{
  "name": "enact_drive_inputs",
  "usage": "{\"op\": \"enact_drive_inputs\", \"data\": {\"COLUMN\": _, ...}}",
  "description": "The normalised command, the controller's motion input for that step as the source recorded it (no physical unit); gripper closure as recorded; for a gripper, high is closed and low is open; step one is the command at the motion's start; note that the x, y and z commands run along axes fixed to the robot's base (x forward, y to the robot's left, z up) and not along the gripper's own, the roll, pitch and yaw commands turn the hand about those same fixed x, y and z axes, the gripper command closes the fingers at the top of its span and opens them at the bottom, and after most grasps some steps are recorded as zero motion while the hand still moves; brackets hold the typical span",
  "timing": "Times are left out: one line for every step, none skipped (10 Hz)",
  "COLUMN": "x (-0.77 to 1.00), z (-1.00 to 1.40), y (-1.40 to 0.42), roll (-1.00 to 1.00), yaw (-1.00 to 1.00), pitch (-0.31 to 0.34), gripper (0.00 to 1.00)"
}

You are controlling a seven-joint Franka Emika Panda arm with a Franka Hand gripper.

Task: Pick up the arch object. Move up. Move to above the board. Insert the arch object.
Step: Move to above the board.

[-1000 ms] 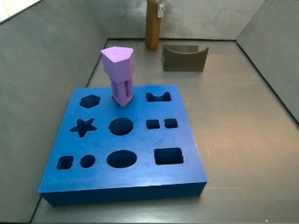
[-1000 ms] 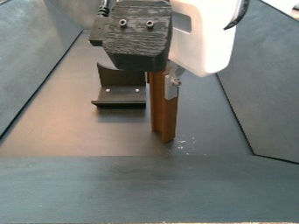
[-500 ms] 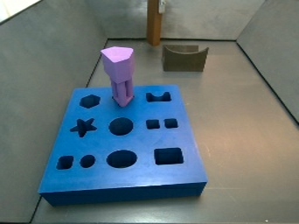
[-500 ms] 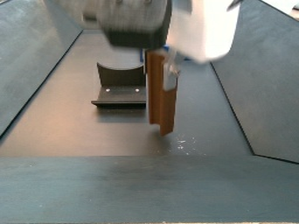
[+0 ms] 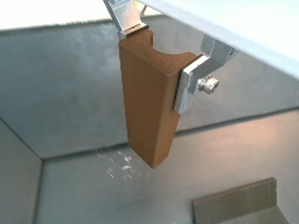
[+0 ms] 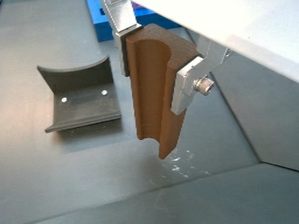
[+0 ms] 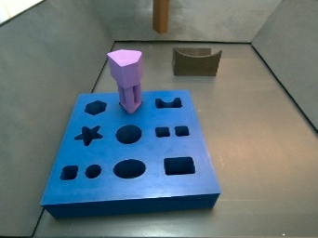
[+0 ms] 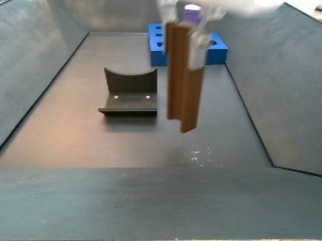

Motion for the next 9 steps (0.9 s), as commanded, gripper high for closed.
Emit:
{"op": "enact_drive_inputs", "data": {"x": -0.24, "z": 0.73, "y": 0.03, "roll": 0.16, "yaw": -0.03, "pitch": -0.119, "gripper": 1.0}}
{"op": "enact_drive_inputs", "data": {"x": -0.11, "z": 0.5, "y": 0.01, "roll": 0.13, "yaw": -0.01, "pitch": -0.05, "gripper": 1.0}}
{"op": "enact_drive_inputs", "data": {"x": -0.04, "z": 0.24, "y": 0.01, "roll": 0.11, "yaw": 0.0, "pitch": 0.038, "gripper": 1.0}}
{"op": "enact_drive_inputs", "data": {"x": -0.01, "z": 0.24, "y": -1.0, "roll": -0.07, "yaw": 1.0, "pitch": 0.13, "gripper": 1.0}}
{"op": "enact_drive_inputs", "data": {"x": -0.01, "z": 0.23, "y": -1.0, "roll": -0.07, "yaw": 1.0, "pitch": 0.129, "gripper": 1.0}}
{"op": "enact_drive_inputs", "data": {"x": -0.01, "z": 0.24, "y": -1.0, "roll": -0.06, "yaw": 1.0, "pitch": 0.119, "gripper": 1.0}}
{"op": "enact_drive_inputs", "data": {"x": -0.01, "z": 0.24, "y": -1.0, "roll": -0.07, "yaw": 1.0, "pitch": 0.108, "gripper": 1.0}}
{"op": "enact_drive_inputs", "data": {"x": -0.01, "z": 0.23, "y": -1.0, "roll": -0.07, "yaw": 1.0, "pitch": 0.102, "gripper": 1.0}}
{"op": "enact_drive_inputs", "data": {"x": -0.01, "z": 0.24, "y": -1.0, "roll": -0.07, "yaw": 1.0, "pitch": 0.097, "gripper": 1.0}}
